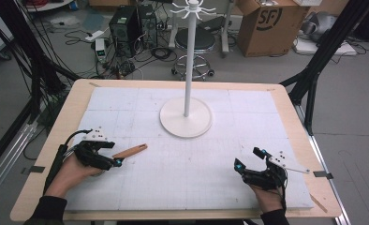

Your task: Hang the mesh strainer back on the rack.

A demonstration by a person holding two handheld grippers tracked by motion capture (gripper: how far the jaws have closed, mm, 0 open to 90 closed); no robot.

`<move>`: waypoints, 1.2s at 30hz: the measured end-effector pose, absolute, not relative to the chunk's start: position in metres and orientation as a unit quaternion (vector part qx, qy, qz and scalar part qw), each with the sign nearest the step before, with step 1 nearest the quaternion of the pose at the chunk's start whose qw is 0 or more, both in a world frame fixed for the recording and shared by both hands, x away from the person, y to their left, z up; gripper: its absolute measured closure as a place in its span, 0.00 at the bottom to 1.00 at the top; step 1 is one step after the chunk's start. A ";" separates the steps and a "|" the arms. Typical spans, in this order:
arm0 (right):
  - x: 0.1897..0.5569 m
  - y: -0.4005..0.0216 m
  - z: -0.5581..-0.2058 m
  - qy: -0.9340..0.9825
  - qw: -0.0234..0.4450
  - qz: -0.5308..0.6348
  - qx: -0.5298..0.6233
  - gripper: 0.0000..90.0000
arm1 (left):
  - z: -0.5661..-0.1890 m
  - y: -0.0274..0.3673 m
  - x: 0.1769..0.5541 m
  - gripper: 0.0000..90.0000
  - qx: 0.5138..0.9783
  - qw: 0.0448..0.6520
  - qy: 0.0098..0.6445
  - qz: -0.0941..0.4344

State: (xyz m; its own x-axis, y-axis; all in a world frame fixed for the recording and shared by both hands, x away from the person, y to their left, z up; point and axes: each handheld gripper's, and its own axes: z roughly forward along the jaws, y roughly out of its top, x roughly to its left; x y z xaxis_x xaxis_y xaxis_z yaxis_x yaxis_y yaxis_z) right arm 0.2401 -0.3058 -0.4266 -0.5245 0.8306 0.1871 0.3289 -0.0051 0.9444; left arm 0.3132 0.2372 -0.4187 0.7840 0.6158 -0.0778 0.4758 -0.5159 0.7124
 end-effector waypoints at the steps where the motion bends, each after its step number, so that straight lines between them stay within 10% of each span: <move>1: 0.240 -0.306 -0.427 0.669 0.223 0.560 0.434 0.07 | -0.418 0.238 0.315 0.28 0.868 0.375 0.314 0.090; 36: 0.239 -0.307 -0.425 0.664 0.230 0.565 0.432 0.07 | -0.434 0.217 0.324 0.50 0.910 0.287 0.287 0.091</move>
